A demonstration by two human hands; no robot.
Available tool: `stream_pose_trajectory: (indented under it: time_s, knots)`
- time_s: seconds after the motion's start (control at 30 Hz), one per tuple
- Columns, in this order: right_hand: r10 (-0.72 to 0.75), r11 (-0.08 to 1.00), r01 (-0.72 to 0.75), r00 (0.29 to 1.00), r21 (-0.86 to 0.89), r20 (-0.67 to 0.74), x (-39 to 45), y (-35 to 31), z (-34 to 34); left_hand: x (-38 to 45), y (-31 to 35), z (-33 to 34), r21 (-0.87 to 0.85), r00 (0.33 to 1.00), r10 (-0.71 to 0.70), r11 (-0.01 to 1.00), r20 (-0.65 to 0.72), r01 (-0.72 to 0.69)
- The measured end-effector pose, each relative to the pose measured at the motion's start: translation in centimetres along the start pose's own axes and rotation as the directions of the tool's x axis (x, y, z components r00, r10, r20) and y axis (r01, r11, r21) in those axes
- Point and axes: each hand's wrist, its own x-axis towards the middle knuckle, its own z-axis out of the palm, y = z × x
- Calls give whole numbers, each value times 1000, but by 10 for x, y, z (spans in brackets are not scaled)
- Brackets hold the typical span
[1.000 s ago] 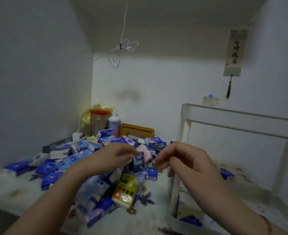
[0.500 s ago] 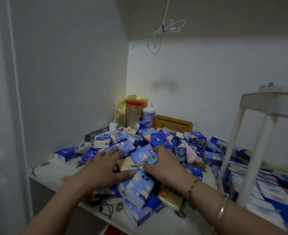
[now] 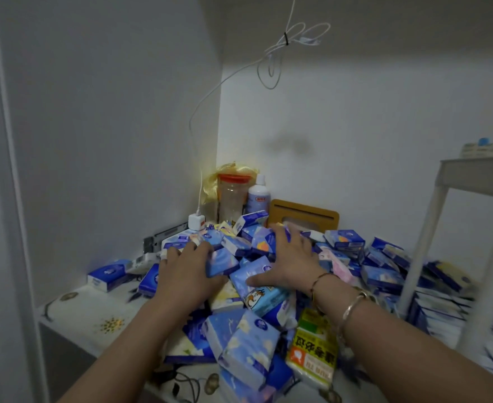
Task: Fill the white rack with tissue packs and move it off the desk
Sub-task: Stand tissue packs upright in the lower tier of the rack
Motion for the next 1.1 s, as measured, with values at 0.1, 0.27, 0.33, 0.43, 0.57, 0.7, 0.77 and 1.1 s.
stream_pose_trajectory:
  time_s: [0.1,0.27,0.33,0.43,0.57,0.7,0.77,1.1]
  knots:
    - [-24,1000,25,996,-11,82,8,5,-1,3,-3,3,-121,999,-8,993,-45,3]
    - [1,997,-4,999,-76,-42,3,-4,2,4,0,-2,-408,998,-2,913,-59,-22]
    - [-2,998,-1,999,-67,-49,1,-8,3,2,5,-4,-499,999,10,866,-37,-27]
    - [-9,999,8,1000,-32,-22,1,-12,4,0,13,-4,-487,995,98,871,31,-70]
    - [8,997,-11,999,80,40,8,-10,4,0,24,-4,-447,960,230,884,157,-139]
    - [31,980,-35,999,196,21,16,-5,1,3,34,-4,-445,947,259,882,188,-153]
    - [45,939,-25,998,342,-51,17,-5,0,5,36,-3,-459,956,252,875,153,-157]
    - [-131,739,338,920,583,-369,-31,-37,-59,1,53,-58,-832,927,369,490,-72,-260]
